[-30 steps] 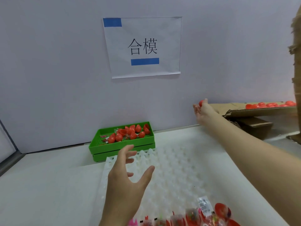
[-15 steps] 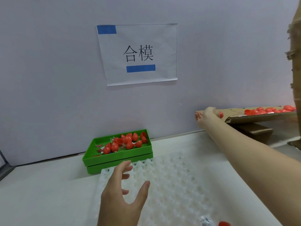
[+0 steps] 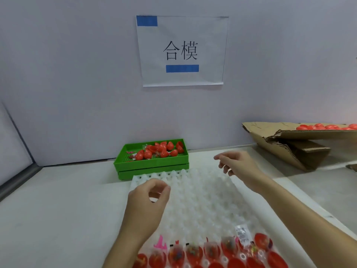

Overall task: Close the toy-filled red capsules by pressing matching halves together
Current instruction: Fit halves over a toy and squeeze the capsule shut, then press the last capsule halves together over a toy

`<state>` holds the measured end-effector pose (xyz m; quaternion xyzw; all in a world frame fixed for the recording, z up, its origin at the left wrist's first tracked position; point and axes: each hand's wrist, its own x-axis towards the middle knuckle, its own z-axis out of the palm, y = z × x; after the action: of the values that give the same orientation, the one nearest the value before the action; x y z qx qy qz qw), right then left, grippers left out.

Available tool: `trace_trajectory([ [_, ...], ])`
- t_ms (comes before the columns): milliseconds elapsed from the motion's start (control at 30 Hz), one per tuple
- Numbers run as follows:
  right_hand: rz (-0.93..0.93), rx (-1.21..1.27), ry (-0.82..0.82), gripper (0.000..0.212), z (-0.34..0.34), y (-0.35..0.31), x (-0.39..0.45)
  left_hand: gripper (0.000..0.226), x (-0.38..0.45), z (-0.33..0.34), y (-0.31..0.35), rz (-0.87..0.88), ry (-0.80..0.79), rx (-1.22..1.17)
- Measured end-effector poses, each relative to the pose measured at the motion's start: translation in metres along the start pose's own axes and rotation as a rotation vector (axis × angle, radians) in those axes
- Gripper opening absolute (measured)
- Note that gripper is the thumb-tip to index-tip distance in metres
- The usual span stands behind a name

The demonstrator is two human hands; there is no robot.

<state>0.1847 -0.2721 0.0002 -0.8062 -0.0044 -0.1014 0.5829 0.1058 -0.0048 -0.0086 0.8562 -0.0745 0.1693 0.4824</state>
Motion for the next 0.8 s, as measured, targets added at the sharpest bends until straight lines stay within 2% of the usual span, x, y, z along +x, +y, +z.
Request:
trace_trajectory([
  [100,-0.042,-0.056,0.066,0.023,0.007,0.016,-0.026,0.033,0.003,-0.012,-0.007,-0.117,0.011,-0.077],
  [267,-0.162,0.014,0.237,0.023,0.003,0.028,-0.044,0.038,0.010,-0.030,-0.017,-0.244,0.103,-0.318],
  [400,-0.036,0.179,0.372,0.024,-0.005,0.049,-0.049,0.054,0.016,-0.038,-0.030,-0.312,0.128,-0.395],
  [500,0.032,0.146,0.316,0.022,-0.010,0.058,-0.047,0.062,0.015,-0.041,-0.036,-0.376,0.138,-0.400],
  [633,0.030,0.127,0.300,0.020,-0.004,0.058,-0.049,0.067,0.011,-0.041,-0.042,-0.424,0.127,-0.399],
  [800,0.018,0.126,0.301,0.019,0.001,0.054,-0.051,0.061,0.010,-0.039,-0.043,-0.397,0.113,-0.356],
])
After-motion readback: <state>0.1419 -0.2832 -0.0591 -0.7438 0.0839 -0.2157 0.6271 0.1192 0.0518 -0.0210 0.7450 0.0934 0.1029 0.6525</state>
